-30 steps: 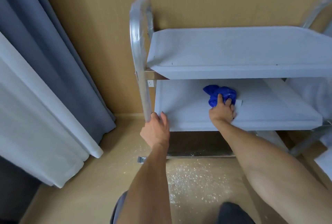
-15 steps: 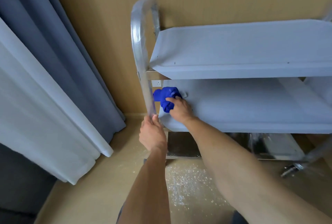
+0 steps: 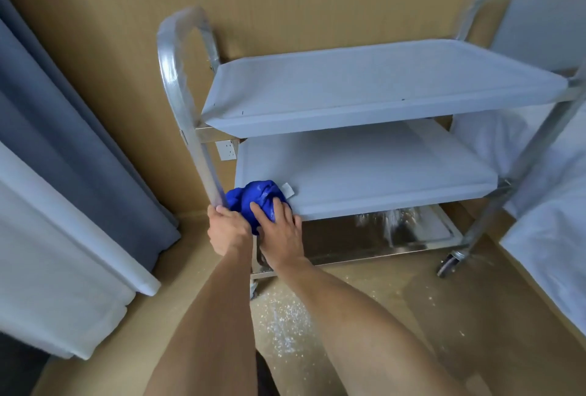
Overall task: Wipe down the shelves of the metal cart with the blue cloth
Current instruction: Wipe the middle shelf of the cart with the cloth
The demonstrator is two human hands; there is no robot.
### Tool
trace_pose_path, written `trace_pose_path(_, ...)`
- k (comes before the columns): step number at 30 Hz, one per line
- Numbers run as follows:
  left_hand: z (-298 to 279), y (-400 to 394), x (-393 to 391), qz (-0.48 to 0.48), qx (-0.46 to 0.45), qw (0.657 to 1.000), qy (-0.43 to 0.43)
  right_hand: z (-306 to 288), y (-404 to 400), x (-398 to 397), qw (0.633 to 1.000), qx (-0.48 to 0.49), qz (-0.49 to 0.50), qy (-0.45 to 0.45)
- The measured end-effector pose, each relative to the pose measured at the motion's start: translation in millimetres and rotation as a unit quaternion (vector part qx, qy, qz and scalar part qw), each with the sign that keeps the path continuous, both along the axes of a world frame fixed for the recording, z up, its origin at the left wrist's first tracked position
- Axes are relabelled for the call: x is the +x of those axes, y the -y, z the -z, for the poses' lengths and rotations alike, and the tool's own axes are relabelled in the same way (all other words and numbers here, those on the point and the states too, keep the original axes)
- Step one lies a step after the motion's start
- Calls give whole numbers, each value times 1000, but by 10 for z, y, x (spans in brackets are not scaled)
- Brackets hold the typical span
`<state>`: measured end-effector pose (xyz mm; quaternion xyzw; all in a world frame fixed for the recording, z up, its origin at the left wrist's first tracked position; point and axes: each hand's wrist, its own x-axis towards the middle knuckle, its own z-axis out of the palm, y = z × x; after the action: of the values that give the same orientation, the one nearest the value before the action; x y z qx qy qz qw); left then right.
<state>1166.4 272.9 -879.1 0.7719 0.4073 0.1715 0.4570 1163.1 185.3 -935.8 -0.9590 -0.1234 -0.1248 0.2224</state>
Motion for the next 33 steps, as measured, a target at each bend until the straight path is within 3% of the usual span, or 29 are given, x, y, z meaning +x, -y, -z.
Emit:
trace_pose_path(3,46,-46,-55,48,-3,997,-55,81,-18,18,999,14,34,26)
trace_pose_path(8,149,218,-104,39,-24,991,-128,114,359,78,996,37,58,63)
trace_pose_path(11,235,434,-46,15,-52,994,-90,267,878,94,984,85,139,67)
trace_pose_path(13,255,526,42,39,-14,995,-89,360,1384,154,968,113,205,88)
trace_pose_path(16,381,590,72,-39,-53,998,-22,388,2205,343,922,196,321,95)
trace_pose_path(18,411,735,24,-4,40,997,-59,351,2662,546,869,273,398,111)
trace_pose_path(20,414,975,4,10,64,996,-54,251,3034,734,815,329,462,120)
trace_pose_path(23,330,1442,80,12,79,994,-68,48,3520,899,752,419,497,110)
trace_pose_path(26,342,1744,214,83,146,983,-79,-48,3775,985,726,432,515,148)
trace_pose_path(28,313,1828,256,74,139,985,-72,-63,3796,1005,724,419,524,157)
trace_pose_path(33,261,1800,228,113,128,980,-106,-124,3506,885,768,334,542,72)
